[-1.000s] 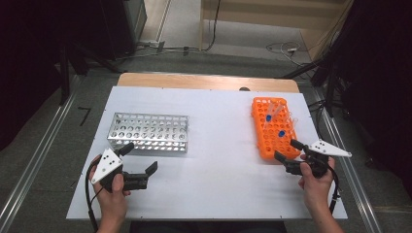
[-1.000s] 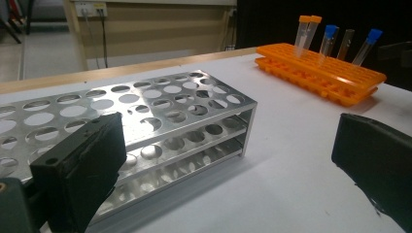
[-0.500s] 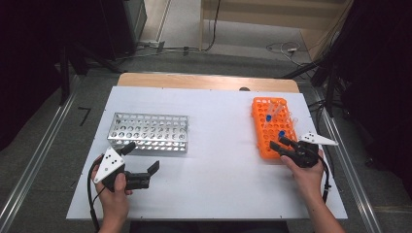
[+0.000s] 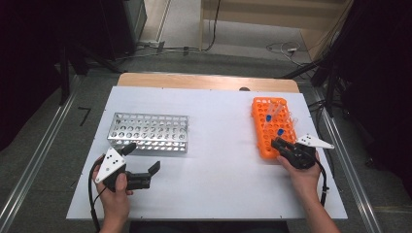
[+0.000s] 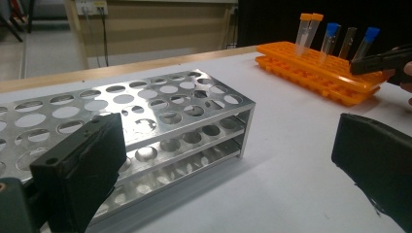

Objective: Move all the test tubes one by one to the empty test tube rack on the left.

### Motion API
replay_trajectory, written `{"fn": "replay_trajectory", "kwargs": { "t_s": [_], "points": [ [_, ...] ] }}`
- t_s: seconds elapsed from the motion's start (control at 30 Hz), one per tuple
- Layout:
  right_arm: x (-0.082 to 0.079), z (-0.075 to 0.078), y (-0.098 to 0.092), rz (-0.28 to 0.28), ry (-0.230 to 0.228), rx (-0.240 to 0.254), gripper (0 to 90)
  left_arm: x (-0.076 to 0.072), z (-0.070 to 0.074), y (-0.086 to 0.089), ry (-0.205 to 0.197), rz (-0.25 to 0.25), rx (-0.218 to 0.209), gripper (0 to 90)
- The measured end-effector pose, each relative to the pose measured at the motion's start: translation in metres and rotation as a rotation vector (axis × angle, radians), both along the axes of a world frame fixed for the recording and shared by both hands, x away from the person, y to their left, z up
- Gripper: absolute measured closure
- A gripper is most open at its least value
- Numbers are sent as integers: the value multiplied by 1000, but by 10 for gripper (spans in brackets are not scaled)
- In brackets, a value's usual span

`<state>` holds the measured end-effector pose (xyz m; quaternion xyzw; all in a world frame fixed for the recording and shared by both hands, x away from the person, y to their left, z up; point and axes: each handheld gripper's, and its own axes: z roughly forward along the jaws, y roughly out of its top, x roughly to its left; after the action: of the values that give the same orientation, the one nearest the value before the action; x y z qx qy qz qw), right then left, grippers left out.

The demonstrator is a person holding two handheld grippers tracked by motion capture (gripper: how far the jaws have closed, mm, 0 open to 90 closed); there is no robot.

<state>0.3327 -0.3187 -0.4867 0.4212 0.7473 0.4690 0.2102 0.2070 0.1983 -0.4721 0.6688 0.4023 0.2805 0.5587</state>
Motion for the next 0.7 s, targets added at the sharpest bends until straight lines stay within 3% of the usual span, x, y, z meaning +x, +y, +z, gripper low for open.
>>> {"fn": "replay_trajectory", "kwargs": {
  "t_s": [0.2,0.43,0.53,0.7],
  "points": [
    [1,2,-1,-11,-27,1,754,0,0,-3,-1,-6,5,0],
    [-4,17,-2,-13,-67,22,755,0,3,-6,-2,-12,4,0],
    [-8,28,-4,10,-83,52,756,0,7,-11,6,-31,3,0],
    [-15,39,5,62,-93,42,756,1,15,-21,12,-53,22,0]
  ]
}}
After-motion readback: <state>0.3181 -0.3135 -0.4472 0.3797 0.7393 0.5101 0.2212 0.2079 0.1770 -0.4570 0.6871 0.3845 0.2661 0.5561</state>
